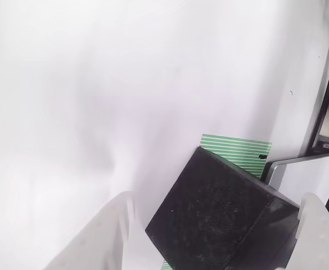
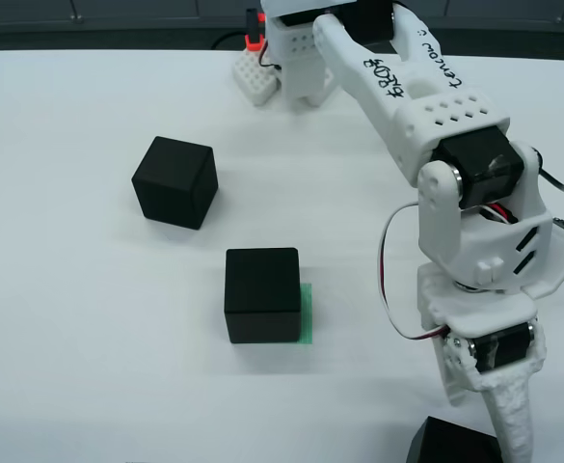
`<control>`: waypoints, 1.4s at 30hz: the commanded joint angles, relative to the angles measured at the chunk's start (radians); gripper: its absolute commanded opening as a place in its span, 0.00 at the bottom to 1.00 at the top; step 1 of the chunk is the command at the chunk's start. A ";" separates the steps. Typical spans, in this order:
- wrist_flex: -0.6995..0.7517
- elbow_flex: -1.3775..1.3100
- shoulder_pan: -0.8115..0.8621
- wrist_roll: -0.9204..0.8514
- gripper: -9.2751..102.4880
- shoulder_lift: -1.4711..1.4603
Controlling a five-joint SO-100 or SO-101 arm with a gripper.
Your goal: Stack 3 Blocks on the chosen place.
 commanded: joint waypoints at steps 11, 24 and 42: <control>0.140 0.029 0.147 -0.011 0.40 0.055; 0.199 0.066 0.265 -0.008 0.40 0.198; 0.156 0.037 0.377 -0.164 0.40 0.252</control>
